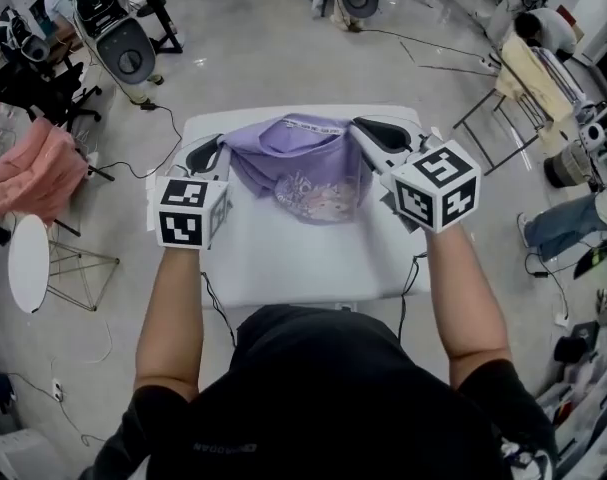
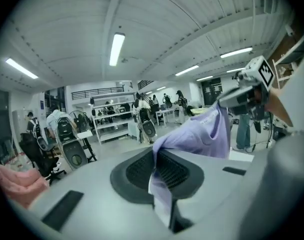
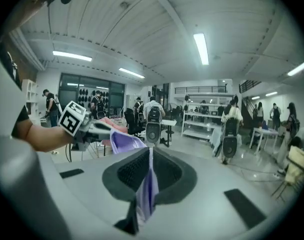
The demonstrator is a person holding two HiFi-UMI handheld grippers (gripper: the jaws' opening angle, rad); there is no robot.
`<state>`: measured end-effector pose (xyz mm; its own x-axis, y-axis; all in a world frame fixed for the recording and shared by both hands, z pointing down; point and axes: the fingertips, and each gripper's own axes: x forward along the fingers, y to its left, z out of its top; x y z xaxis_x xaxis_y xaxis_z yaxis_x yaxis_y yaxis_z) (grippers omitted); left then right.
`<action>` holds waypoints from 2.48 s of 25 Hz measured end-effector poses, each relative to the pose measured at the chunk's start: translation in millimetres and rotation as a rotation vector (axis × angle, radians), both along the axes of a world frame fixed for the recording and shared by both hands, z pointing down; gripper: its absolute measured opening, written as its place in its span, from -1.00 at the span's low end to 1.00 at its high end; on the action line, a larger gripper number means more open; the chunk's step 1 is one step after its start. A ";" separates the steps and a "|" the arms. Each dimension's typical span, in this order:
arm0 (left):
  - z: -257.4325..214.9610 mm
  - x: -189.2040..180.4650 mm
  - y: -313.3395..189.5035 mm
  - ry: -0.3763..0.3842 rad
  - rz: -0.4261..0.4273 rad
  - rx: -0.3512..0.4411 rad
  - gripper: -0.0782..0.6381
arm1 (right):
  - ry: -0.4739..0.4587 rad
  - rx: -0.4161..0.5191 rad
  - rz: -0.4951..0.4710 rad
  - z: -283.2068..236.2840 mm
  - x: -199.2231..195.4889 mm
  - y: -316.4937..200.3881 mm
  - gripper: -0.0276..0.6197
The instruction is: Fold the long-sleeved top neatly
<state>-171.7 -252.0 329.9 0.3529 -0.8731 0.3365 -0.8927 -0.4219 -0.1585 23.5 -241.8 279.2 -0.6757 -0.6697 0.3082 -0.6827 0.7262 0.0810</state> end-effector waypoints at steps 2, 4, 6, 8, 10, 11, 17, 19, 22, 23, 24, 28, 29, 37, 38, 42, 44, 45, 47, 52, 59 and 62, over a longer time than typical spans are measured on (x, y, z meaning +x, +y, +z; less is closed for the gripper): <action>-10.6 -22.3 -1.0 0.012 -0.047 0.008 -0.73 | -0.031 -0.078 -0.009 31.5 -2.5 0.4 -0.82; -15.2 -36.4 -0.9 -0.001 -0.076 0.006 -0.73 | -0.077 -0.141 -0.027 56.3 -7.2 1.6 -0.82; -17.0 -41.4 1.4 -0.009 -0.089 0.007 -0.73 | -0.108 -0.174 -0.069 72.4 -16.9 6.1 -0.82; -16.9 -41.4 2.8 -0.009 -0.093 0.010 -0.73 | -0.096 -0.179 -0.121 83.0 -27.5 11.8 -0.80; -15.4 -40.3 2.6 -0.010 -0.092 0.011 -0.73 | -0.077 -0.173 -0.166 88.7 -33.8 17.4 -0.71; -14.5 -39.8 2.1 -0.013 -0.092 0.010 -0.73 | -0.073 -0.170 -0.181 89.8 -33.9 19.3 -0.65; -7.8 -40.7 0.0 -0.032 -0.091 -0.012 -0.73 | -0.032 -0.196 -0.148 117.9 -9.1 19.1 -0.55; -8.7 -40.7 -0.1 -0.035 -0.089 -0.011 -0.73 | 0.073 -0.196 -0.142 145.4 -8.0 24.3 -0.54; -12.7 -39.7 -1.5 -0.034 -0.089 -0.008 -0.73 | 0.272 -0.135 -0.161 186.9 -17.1 30.5 -0.51; -13.5 -38.0 -2.5 -0.033 -0.089 -0.009 -0.73 | 0.344 -0.102 -0.169 199.2 -18.9 29.7 -0.48; -13.8 -35.3 -3.5 -0.034 -0.090 -0.010 -0.73 | 0.407 -0.072 -0.177 210.4 -19.4 27.5 -0.46; -11.8 -22.2 -5.9 -0.050 -0.088 -0.017 -0.73 | 0.475 -0.045 -0.197 229.5 -16.4 10.6 -0.43; -11.5 -20.6 -5.8 -0.055 -0.087 -0.018 -0.73 | 0.472 -0.046 -0.197 228.1 -15.3 4.6 -0.43; -19.8 -15.0 1.9 -0.060 -0.101 -0.022 -0.73 | 0.639 -0.073 -0.430 262.8 -30.9 -12.8 -0.29; -21.5 -12.6 2.9 -0.059 -0.101 -0.022 -0.73 | 0.653 -0.072 -0.441 269.9 -33.5 -14.3 -0.29; -27.6 -6.7 8.5 -0.087 -0.129 -0.020 -0.73 | 0.646 -0.028 -0.435 275.2 -40.8 -21.6 -0.77; -27.9 -8.7 10.4 -0.110 -0.157 -0.023 -0.73 | 0.616 -0.012 -0.422 267.7 -35.3 -23.9 -0.84; -27.6 -11.0 11.5 -0.118 -0.173 -0.025 -0.73 | 0.594 -0.009 -0.413 261.4 -29.6 -24.9 -0.85; -26.3 -17.1 15.3 -0.133 -0.210 -0.032 -0.73 | 0.537 -0.006 -0.388 243.1 -13.9 -27.6 -0.85; -19.5 -25.5 25.0 -0.174 -0.280 -0.043 -0.73 | 0.339 0.025 -0.285 169.0 36.8 -42.8 -0.86; -46.7 -15.9 7.2 -0.225 -0.292 0.000 -0.73 | 0.171 0.197 -0.183 23.2 92.1 -71.4 -0.88; -77.9 -9.4 4.7 -0.267 -0.263 0.066 -0.73 | 0.125 0.259 -0.127 -30.7 110.0 -62.5 -0.88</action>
